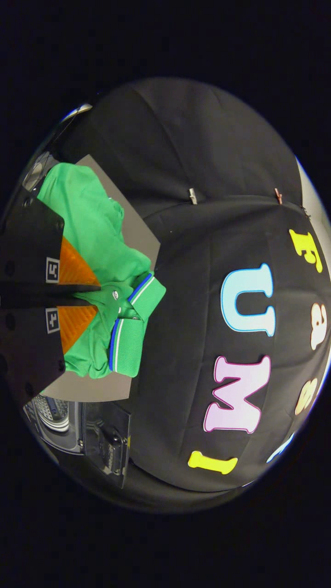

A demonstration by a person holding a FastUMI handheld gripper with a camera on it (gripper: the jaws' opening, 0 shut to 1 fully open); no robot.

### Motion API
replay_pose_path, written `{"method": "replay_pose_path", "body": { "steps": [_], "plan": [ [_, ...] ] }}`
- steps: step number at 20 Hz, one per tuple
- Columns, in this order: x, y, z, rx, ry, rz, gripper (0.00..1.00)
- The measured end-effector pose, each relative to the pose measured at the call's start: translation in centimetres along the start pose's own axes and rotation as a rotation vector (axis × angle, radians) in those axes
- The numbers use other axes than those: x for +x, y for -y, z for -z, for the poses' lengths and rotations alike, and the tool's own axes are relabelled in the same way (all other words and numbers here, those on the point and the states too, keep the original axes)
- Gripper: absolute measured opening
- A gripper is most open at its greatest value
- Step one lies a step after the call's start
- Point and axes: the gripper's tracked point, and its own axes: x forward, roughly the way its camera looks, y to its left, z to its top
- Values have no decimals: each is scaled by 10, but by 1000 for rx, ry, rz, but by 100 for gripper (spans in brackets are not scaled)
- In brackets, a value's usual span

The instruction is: Put the clothes into the washing machine and then close the washing machine lid.

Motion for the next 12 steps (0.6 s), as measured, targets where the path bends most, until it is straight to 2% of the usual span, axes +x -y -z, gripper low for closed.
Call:
{"method": "replay_pose_path", "body": {
  "steps": [12],
  "plan": [
    [-43, 9, -48, 59, 114, -73, 5]
  ]
}}
